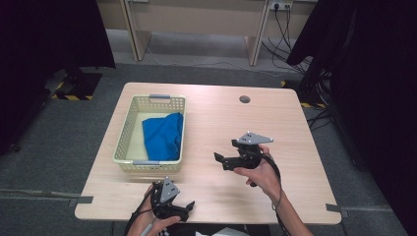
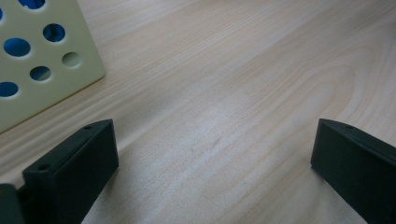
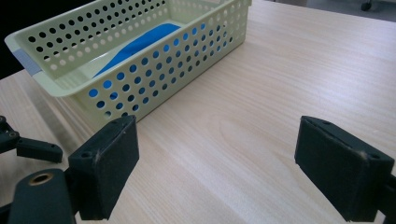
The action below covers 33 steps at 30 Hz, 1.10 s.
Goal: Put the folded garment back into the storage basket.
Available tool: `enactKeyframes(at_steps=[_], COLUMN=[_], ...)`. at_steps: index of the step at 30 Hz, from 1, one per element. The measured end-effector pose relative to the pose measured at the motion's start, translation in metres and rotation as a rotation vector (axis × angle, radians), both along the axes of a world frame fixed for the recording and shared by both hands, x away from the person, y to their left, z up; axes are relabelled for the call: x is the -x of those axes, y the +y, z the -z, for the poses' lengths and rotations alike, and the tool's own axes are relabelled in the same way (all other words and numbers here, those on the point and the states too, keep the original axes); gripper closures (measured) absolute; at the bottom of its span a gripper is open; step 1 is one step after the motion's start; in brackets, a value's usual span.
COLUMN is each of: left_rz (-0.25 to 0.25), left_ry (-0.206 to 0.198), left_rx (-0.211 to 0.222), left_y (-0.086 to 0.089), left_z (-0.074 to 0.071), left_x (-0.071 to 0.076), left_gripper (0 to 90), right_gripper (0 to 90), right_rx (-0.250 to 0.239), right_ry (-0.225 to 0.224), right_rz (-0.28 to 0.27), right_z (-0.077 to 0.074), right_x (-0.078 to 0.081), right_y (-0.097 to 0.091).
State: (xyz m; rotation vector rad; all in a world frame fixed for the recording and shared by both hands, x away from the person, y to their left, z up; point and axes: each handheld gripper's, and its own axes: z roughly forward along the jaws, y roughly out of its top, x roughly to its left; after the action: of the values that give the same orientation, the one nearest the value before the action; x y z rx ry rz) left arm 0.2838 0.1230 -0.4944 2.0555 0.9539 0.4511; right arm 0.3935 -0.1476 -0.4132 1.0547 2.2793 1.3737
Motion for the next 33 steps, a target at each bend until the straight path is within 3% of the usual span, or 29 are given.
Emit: enactKeyframes(at_steps=[20, 33], left_rz=[0.001, -0.001], left_ry=[0.001, -0.002], left_rx=[-0.001, 0.003], left_y=[0.0, 0.0], left_z=[0.0, 0.0], left_x=[0.0, -0.001], left_gripper=[0.0, 0.0], right_gripper=[13.2, 7.4], right_rx=[0.018, 0.024], right_ry=[0.019, 0.036], right_rz=[0.008, 0.004], right_z=[0.02, 0.029], right_x=[0.02, 0.028], right_y=[-0.018, -0.018])
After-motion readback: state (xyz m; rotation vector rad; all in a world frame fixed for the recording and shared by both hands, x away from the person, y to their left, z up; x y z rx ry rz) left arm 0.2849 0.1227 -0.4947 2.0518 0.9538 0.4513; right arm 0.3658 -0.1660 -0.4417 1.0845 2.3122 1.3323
